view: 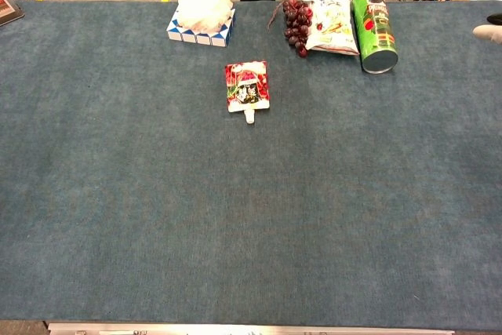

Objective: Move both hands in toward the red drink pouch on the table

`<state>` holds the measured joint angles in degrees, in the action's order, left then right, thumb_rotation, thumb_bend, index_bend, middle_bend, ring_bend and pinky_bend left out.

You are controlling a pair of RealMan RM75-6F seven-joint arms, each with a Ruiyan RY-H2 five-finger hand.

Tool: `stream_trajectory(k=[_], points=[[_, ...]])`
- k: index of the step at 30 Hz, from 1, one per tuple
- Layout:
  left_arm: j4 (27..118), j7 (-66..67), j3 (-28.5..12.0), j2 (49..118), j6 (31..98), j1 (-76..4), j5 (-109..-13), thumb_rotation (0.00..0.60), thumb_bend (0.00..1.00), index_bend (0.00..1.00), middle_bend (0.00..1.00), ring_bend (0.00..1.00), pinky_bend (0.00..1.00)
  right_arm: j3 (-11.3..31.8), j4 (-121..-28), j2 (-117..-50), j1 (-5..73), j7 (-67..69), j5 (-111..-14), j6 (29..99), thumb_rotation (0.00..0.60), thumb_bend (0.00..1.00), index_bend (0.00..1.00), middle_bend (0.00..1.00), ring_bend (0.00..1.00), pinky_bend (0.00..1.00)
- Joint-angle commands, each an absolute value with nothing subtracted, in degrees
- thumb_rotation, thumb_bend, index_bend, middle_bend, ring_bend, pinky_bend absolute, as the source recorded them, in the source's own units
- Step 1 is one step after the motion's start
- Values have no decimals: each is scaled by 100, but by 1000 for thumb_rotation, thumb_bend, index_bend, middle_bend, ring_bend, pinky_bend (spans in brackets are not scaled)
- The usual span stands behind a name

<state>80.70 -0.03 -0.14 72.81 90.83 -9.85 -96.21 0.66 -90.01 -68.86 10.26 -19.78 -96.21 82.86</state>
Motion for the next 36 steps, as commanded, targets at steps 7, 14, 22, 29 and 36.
stream_trajectory(k=[7, 14, 22, 29, 36], points=[[9078, -2513, 341, 6516, 8605, -1330, -9916, 600, 910, 39, 0, 900, 984, -336, -9443, -6369, 1488, 321, -10077, 7692, 600, 1000, 120, 79, 963, 1000], [9431, -4105, 431, 6175, 8219, -1839, -10243, 600, 917, 72, 0, 904, 987, -574, -9982, -5944, 2211, 2328, -10587, 7085, 600, 1000, 120, 97, 963, 1000], [9620, -6288, 685, 5923, 7887, -2519, -10791, 600, 940, 84, 0, 904, 988, -943, -9997, -5657, 3188, 5388, -11444, 7002, 600, 1000, 120, 123, 966, 1000], [9374, -8415, 1028, 5862, 8051, -3049, -11345, 600, 949, 84, 0, 904, 988, -1334, -9494, -5700, 3793, 7452, -12095, 7445, 600, 1000, 120, 132, 966, 1000], [8951, -9390, 1312, 5935, 8310, -3317, -11612, 600, 952, 84, 0, 904, 989, -1586, -9060, -5843, 4183, 8591, -12501, 8032, 600, 1000, 120, 150, 970, 1000]])
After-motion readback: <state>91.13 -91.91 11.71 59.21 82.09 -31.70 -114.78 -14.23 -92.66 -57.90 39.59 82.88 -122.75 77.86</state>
